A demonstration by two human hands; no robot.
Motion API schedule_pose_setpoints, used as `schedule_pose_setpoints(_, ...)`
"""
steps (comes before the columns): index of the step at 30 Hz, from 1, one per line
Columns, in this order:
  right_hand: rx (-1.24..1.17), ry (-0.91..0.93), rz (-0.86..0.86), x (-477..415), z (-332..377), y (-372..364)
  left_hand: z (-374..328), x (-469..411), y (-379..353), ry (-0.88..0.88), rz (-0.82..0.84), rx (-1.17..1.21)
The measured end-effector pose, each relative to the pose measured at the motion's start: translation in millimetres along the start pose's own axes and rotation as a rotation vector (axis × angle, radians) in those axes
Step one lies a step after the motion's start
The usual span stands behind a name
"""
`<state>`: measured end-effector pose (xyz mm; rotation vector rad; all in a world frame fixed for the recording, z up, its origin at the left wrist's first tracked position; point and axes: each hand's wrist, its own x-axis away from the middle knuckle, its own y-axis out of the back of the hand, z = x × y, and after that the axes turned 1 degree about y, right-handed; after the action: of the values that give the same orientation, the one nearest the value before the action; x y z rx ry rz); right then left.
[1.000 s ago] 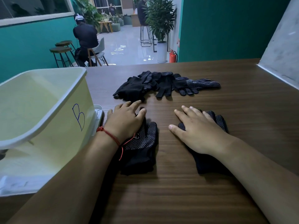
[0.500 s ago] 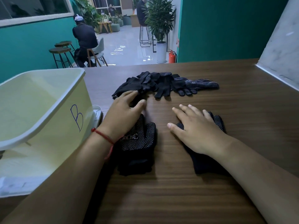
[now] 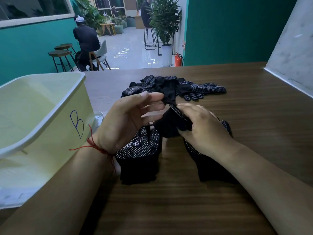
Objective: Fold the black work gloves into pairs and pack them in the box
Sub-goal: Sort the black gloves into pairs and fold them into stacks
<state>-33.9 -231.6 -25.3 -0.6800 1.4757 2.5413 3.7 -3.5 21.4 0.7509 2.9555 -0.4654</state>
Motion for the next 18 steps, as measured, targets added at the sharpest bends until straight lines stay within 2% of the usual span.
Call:
schedule_pose_setpoints(3,-0.179,-0.051,-0.102,-1.4,2.4,2.7,-4.3,0.4,3.4,-0.055,0.031,0.128)
schedule_pose_setpoints(6,-0.604,-0.181,-0.178,-6.4,16.1,15.7,-7.6,-1.4,8.3,-0.080,-0.002,0.219)
schedule_pose_setpoints(7,-0.787,-0.238,-0.163,-7.3,22.0,22.6,-6.4,-3.7,10.7,-0.041,-0.048,0.172)
schedule_pose_setpoints(9,-1.066,-0.396,-0.026,-8.0,29.9,34.1,-1.2,-7.9,11.6,0.092,-0.139,0.026)
schedule_pose_setpoints(12,-1.180,-0.528,0.210,-5.1,35.6,44.9,8.6,-8.5,6.5,0.299,-0.131,0.020)
schedule_pose_setpoints(15,-1.333,-0.616,0.201,-6.2,37.5,46.8,8.2,-6.4,0.3,0.380,-0.045,0.091)
schedule_pose_setpoints(18,-1.442,-0.593,0.186,-6.6,38.1,48.7,6.1,-7.4,2.6,0.398,-0.021,0.222)
